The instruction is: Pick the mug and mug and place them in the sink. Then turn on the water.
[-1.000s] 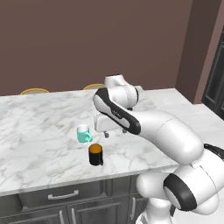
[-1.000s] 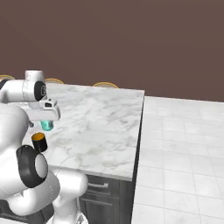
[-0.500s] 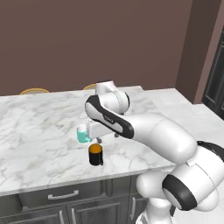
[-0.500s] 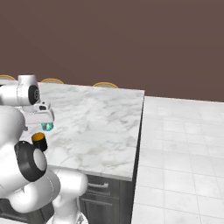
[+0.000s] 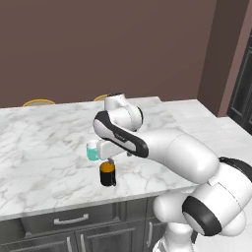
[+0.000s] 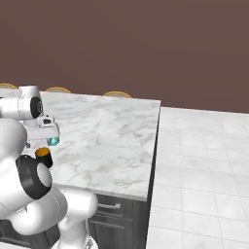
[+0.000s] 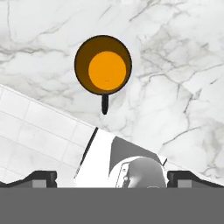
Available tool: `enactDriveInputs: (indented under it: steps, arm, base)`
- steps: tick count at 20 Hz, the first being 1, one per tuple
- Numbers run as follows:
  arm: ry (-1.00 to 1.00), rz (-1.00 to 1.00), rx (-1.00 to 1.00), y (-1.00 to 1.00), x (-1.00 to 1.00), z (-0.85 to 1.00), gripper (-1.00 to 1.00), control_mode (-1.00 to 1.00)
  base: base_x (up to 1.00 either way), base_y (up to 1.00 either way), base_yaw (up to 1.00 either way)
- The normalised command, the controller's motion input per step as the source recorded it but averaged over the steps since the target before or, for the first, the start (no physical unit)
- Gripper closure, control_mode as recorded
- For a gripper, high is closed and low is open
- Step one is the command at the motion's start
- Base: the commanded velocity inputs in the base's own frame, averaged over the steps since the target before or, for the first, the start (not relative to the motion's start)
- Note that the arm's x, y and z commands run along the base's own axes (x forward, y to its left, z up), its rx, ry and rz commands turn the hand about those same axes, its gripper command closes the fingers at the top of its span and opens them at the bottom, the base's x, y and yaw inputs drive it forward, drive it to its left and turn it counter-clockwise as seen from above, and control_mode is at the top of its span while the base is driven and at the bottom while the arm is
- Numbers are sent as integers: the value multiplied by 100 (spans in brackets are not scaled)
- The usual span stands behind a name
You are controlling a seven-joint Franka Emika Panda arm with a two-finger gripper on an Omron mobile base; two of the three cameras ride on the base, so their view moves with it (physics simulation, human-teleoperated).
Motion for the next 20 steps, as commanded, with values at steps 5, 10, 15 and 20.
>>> enactDriveInputs:
  steps: [5,10,15,20]
  arm:
    - [0,6,0,1,1,-3,-100,-100]
    - [0,3,0,12,19,-9,-100,-100]
    - [0,3,0,7,6,-10,-100,-100]
    - [0,2,0,8,6,-7,-100,-100]
  base:
    - [0,0,0]
    - [0,0,0]
    - [0,0,0]
    - [0,0,0]
